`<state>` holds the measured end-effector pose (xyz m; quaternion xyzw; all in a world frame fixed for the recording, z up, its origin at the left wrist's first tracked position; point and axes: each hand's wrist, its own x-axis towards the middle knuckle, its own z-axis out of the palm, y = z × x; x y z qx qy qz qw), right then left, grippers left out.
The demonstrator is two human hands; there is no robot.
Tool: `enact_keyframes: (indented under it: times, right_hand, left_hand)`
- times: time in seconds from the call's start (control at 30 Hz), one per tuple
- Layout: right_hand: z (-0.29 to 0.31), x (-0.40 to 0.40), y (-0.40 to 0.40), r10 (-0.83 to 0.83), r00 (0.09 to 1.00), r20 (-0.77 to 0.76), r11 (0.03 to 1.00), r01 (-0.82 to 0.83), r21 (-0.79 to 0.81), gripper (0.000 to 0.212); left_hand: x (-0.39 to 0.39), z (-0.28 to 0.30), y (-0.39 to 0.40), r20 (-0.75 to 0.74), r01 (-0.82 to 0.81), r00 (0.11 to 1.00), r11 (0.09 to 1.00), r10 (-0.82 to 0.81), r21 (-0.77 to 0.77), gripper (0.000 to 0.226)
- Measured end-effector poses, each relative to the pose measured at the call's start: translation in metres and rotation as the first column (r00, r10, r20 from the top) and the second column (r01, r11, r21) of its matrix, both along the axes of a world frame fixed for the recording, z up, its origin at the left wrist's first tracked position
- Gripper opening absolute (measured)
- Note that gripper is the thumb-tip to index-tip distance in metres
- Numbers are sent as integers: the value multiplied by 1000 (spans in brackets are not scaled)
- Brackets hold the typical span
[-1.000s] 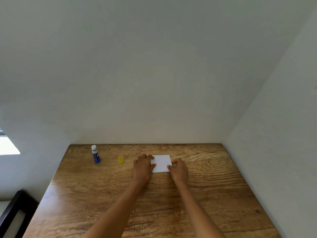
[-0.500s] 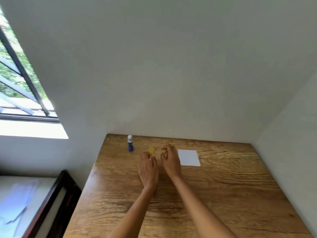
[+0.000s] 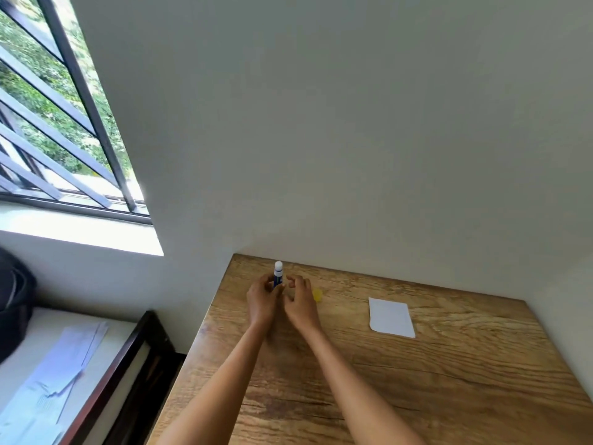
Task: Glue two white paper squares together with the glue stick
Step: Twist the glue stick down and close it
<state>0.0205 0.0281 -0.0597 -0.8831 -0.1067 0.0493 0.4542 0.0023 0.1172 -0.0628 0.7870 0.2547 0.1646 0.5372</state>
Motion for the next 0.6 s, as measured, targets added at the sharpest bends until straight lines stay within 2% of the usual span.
enact_keyframes:
  times: [0.17,0.27,0.37,0.47,0.6]
  right_hand:
    - [10,-2,-13,24,1000,17,1000,-24,17,36]
    - [31,-5,-27,85,996,33,994,-87,71,40]
    - [57,-11,-42,172,984,46,971,-177,160,43]
    - [79,-18,-57,160,986,36,970,-164,181,38]
    - [97,-31,-68,173,985,28,971,-175,164,26]
  left_hand:
    - [2,18,-1,42,59,998,996,-56,-74,24]
    - [0,44,-2,96,194,978,975,-184,-109,22]
    - [-3,73,-1,157,369,925,915,-345,-164,18]
    - [-9,97,-3,226,504,856,847,-465,-169,11]
    - [-22,119,-9,260,587,796,801,-546,-118,9]
